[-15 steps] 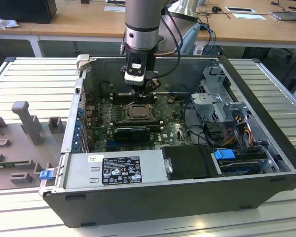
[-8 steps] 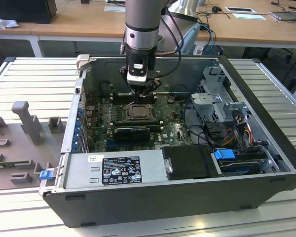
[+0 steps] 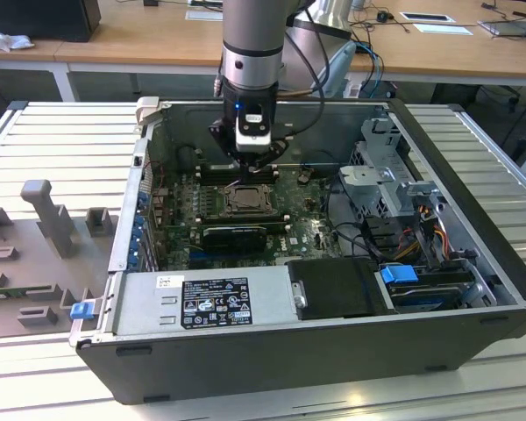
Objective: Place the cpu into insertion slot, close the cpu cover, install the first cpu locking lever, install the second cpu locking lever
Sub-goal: 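Install the first cpu locking lever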
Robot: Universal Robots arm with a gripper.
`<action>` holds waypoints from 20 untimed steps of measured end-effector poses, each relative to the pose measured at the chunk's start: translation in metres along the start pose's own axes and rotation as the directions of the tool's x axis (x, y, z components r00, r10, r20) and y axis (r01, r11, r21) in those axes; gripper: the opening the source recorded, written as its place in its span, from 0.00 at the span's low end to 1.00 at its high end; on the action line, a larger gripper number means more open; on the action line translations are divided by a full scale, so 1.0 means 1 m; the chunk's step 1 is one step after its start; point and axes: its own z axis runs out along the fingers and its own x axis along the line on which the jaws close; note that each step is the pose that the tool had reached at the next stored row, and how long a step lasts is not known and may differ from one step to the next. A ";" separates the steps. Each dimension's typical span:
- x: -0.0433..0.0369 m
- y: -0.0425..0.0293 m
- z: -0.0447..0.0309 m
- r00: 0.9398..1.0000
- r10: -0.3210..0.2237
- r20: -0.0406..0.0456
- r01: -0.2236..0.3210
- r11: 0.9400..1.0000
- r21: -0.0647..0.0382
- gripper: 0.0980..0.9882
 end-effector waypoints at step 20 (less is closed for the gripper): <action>0.0000 0.0000 0.0009 0.943 -0.332 -0.003 0.332 0.943 0.001 0.01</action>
